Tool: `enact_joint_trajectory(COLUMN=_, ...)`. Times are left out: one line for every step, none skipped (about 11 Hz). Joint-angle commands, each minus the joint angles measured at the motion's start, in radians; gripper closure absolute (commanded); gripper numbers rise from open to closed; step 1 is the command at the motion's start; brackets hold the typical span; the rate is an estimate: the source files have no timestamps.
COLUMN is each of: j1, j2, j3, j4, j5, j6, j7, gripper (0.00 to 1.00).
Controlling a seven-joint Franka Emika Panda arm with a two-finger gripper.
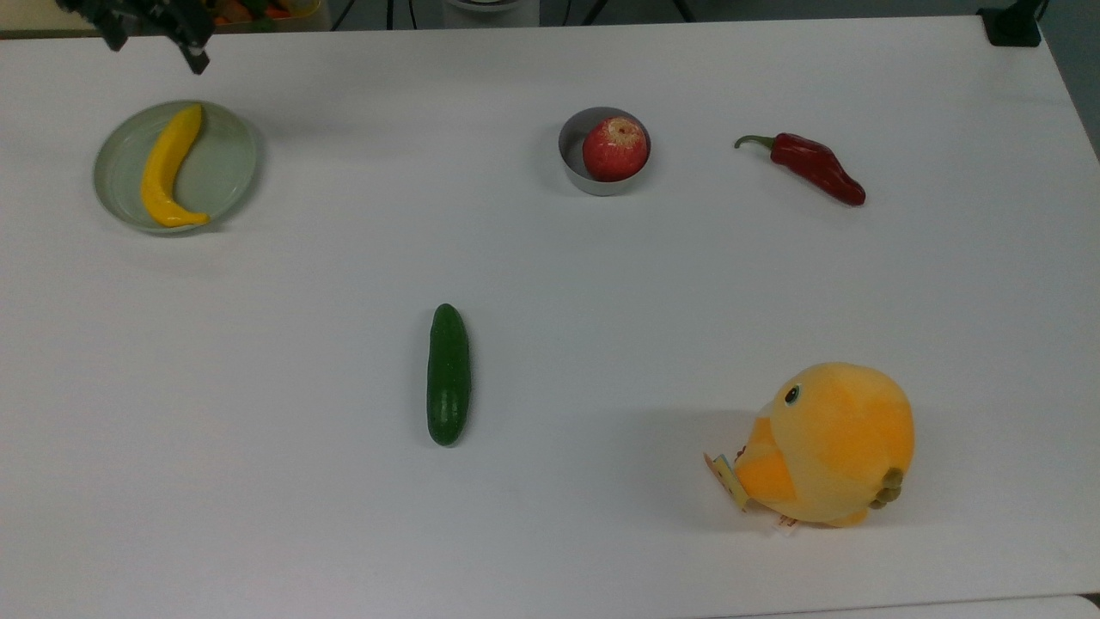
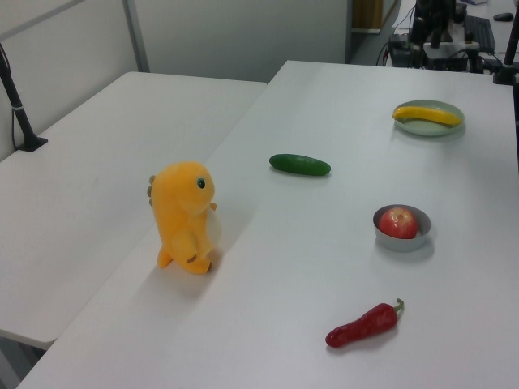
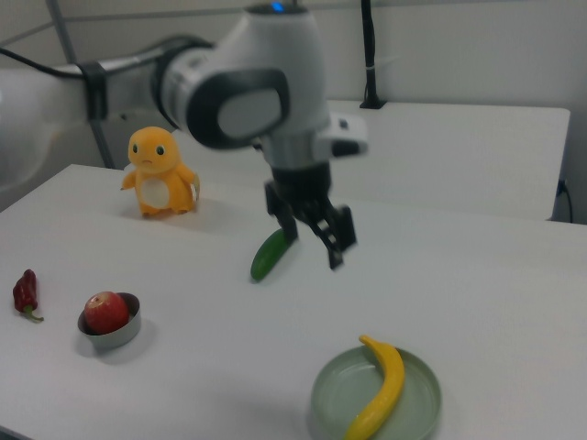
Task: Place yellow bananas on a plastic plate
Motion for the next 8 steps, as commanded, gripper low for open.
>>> enact_joint_trajectory(j1=0.005, j2=-0.058, j3=0.119, j4=0.093, j5=0.031, j6=-0.172, j7=0.128, gripper=0.00)
enact_joint_trajectory(j1=0.006, j2=-0.073, j3=0.168, j4=0.102, j5=0.031, j6=-0.198, j7=0.157, gripper=0.00)
enact_joint_trajectory(j1=0.006, j2=-0.096, j3=0.227, j4=0.101, j5=0.029, j6=-0.202, j7=0.180, gripper=0.00)
enact_joint_trajectory(j1=0.006, j2=-0.101, j3=0.282, j4=0.101, j5=0.027, j6=-0.202, j7=0.199, gripper=0.00)
enact_joint_trajectory(j1=0.015, j2=-0.102, j3=0.322, j4=0.101, j5=0.027, j6=-0.203, j7=0.206, gripper=0.00)
enact_joint_trajectory(j1=0.041, j2=-0.110, j3=0.342, j4=0.101, j5=0.027, j6=-0.202, j7=0.208, gripper=0.00)
enact_joint_trajectory(j1=0.057, j2=-0.109, j3=0.360, j4=0.096, j5=0.027, j6=-0.191, j7=0.207, gripper=0.00)
enact_joint_trajectory(j1=0.064, j2=-0.104, j3=0.380, j4=0.095, j5=0.027, j6=-0.188, j7=0.203, gripper=0.00)
